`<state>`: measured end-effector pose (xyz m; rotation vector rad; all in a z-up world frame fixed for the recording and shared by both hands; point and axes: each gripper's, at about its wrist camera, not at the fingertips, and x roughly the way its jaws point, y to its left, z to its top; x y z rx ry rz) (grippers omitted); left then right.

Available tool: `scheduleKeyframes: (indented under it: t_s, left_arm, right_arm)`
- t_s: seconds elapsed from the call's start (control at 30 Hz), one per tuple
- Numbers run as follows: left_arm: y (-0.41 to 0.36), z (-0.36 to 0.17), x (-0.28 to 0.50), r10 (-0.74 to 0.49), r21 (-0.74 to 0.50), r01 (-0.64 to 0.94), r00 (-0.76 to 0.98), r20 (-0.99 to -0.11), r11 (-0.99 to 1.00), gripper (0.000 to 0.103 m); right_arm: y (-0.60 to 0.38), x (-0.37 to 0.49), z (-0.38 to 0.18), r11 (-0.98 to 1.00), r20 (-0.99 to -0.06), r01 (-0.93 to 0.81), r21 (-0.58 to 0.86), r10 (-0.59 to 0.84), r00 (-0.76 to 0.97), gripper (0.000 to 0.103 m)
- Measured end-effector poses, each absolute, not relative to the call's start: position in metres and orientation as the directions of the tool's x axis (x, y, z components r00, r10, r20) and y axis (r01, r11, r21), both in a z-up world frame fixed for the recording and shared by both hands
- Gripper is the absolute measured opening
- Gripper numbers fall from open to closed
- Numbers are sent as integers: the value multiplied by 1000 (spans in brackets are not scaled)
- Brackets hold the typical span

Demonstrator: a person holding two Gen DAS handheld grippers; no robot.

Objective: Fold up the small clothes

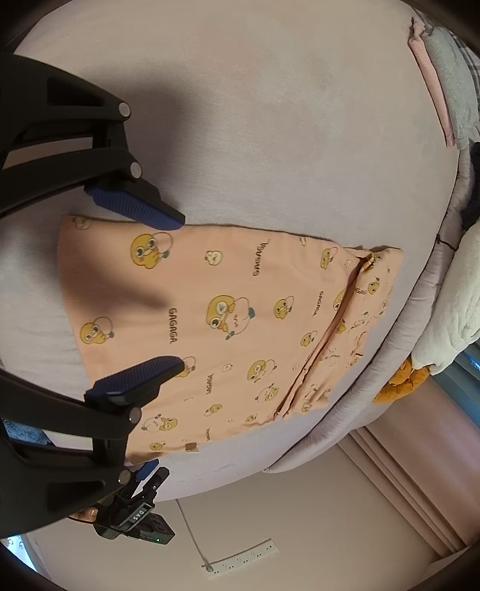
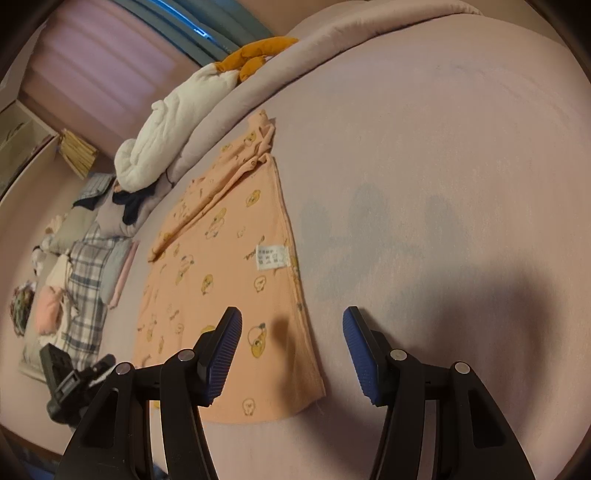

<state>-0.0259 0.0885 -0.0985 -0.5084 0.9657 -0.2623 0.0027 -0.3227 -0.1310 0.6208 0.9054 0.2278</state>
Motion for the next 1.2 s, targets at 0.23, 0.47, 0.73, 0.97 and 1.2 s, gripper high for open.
scheduleKeyframes:
  t_s: [0.23, 0.47, 0.73, 0.97, 1.2]
  left_arm:
    - [88, -104, -39, -434, -524, -11, 545, -717, 852, 71]
    - [90, -103, -41, -436, -533, -9, 564, -702, 846, 71]
    - [96, -94, -29, -416, -524, -4, 603, -681, 852, 71]
    - [102, -95, -17, -417, -539, -16, 614, -670, 842, 71]
    - [104, -102, -9, -456, -571, -7, 592, -664, 821, 71]
  right_arm:
    - [-320, -2, -131, 796, -649, 56, 602, 447, 615, 57]
    - [-314, -4, -133, 799, -645, 40, 601, 454, 614, 57]
    - [-316, -4, -127, 799, -641, 45, 599, 445, 626, 57]
    - [-320, 3, -126, 810, -654, 60, 584, 425, 626, 57]
    - [-320, 6, -130, 808, -661, 63, 586, 432, 614, 57]
